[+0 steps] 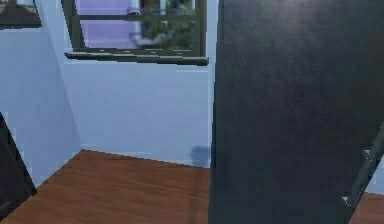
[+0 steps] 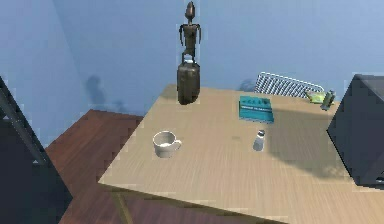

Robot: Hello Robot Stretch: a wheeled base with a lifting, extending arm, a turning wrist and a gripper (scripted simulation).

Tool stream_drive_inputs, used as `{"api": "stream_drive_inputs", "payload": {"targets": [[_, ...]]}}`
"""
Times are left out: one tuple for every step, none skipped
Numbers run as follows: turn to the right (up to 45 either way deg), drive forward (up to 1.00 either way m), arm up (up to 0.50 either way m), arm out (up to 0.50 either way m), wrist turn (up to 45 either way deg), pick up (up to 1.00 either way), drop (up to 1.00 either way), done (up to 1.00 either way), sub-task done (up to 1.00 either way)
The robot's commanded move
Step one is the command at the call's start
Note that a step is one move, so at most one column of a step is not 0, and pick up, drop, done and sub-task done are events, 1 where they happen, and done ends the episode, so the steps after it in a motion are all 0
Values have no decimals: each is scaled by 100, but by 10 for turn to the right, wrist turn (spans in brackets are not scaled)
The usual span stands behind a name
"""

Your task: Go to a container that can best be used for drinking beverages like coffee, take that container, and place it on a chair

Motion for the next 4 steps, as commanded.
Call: {"api": "stream_drive_inputs", "payload": {"targets": [[0,0,32,0,0,0,0,0,0],[0,0,0,34,0,0,0,0,0],[0,0,0,0,450,0,0,0,0],[0,0,0,0,450,0,0,0,0]]}}
